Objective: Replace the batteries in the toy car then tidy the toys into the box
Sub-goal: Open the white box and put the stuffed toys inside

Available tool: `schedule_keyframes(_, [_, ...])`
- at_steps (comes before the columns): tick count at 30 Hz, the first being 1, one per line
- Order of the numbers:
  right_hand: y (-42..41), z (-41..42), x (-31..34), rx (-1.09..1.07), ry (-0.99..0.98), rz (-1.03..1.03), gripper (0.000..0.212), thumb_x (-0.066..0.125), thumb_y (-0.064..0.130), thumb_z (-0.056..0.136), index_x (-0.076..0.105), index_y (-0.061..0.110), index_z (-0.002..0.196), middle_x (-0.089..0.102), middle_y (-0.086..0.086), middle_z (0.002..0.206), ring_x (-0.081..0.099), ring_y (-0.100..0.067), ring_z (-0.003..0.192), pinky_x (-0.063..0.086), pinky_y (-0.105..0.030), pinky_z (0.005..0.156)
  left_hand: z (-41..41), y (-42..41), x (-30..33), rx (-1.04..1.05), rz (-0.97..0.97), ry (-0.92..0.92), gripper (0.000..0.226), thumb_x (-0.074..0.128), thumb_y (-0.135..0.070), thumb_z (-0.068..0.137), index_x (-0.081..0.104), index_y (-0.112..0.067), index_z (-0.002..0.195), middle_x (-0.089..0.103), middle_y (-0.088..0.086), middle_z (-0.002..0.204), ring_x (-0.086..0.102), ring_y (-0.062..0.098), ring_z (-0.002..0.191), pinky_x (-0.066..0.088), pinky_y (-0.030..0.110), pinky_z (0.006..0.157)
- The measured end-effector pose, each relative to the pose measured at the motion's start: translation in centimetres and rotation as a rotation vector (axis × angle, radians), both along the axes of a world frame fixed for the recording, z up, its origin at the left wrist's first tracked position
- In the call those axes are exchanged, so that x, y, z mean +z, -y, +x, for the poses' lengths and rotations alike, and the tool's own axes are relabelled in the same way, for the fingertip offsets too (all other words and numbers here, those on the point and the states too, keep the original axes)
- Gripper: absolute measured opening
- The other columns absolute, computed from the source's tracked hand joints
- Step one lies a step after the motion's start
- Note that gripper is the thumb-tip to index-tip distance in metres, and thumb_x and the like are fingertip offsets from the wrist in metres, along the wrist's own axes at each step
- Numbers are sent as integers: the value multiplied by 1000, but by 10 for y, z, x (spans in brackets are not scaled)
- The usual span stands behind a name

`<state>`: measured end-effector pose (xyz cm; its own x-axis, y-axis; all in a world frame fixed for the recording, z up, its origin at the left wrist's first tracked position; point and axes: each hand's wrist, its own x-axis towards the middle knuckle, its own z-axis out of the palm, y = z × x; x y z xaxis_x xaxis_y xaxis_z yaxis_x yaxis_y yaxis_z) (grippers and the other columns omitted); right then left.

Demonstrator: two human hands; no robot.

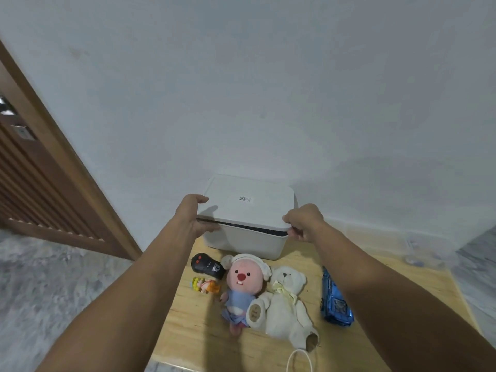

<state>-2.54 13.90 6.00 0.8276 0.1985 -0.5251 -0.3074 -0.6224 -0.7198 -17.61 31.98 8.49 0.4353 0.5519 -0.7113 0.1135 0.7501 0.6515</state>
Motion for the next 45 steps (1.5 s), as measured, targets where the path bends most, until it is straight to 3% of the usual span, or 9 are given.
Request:
schedule_keyframes(4, [-3, -3, -2, -46, 44, 64, 30, 57, 9, 77, 58, 1, 106, 66, -19, 86, 60, -25, 57, 46, -24, 48, 2, -5, 0, -131, 155, -200, 32, 56, -7, 88, 38, -12, 114, 38, 11, 118, 44, 47, 116, 40, 66, 97])
schedule_keyframes(7, [-4, -2, -1, -89, 48, 97, 35, 58, 10, 75, 60, 2, 109, 66, -19, 101, 61, -27, 66, 42, -20, 41, 5, -13, -4, -104, 371, -309, 16, 58, -2, 80, 54, -2, 96, 51, 13, 94, 53, 30, 77, 49, 36, 66])
schedule_keyframes(10, [-7, -1, 5, -109, 68, 110, 30, 56, 8, 80, 60, 3, 109, 65, -15, 99, 60, -25, 67, 43, -20, 40, 9, -24, -4, -106, 474, -306, 21, 58, 0, 61, 64, -1, 81, 54, 12, 76, 47, 26, 62, 40, 27, 52])
schedule_keyframes(17, [-7, 7, 24, -144, 94, 202, 20, 54, 5, 83, 62, 4, 102, 66, -14, 91, 60, -23, 65, 47, -24, 48, 18, -31, 8, -32, 624, -250, 16, 61, -11, 62, 58, 1, 73, 58, 13, 72, 55, 30, 64, 57, 42, 63])
schedule_keyframes(25, [32, 20, 38, -52, 95, 149, 24, 60, 5, 84, 58, -1, 107, 62, -15, 95, 58, -21, 63, 44, -25, 47, 25, -10, 10, -58, 541, -182, 21, 67, -4, 52, 47, -8, 60, 47, 10, 64, 49, 26, 63, 48, 37, 59])
schedule_keyframes(29, [70, 29, 42, -34, 85, 119, 18, 62, 3, 85, 57, 0, 102, 58, -13, 88, 57, -19, 64, 44, -27, 49, 34, 28, 19, -126, 554, -176, 16, 71, 0, 76, 56, -5, 78, 53, 8, 73, 55, 22, 66, 57, 44, 77])
schedule_keyframes(36, [162, 52, 38, -80, 75, 12, 14, 64, -1, 87, 52, 5, 80, 52, -10, 78, 52, -21, 67, 46, -31, 57, 69, 101, 12, -451, 536, -193, 26, 65, 6, 86, 51, -3, 66, 54, 13, 77, 51, 21, 61, 47, 31, 57])
schedule_keyframes(40, [225, 67, 19, -118, 81, -85, 12, 69, 1, 83, 59, 1, 89, 58, -15, 88, 53, -27, 77, 44, -33, 64, 90, 143, -6, -500, 594, -214, 21, 76, 4, 76, 56, 0, 69, 60, 17, 76, 58, 28, 62, 50, 34, 58])
schedule_keyframes(45, [306, 77, -12, -212, 101, -163, 16, 64, -4, 82, 54, 4, 73, 56, -14, 77, 53, -27, 66, 43, -33, 61, 116, 214, -38, -644, 666, -231, 20, 75, 3, 76, 55, 1, 76, 58, 19, 74, 57, 28, 62, 50, 33, 57])
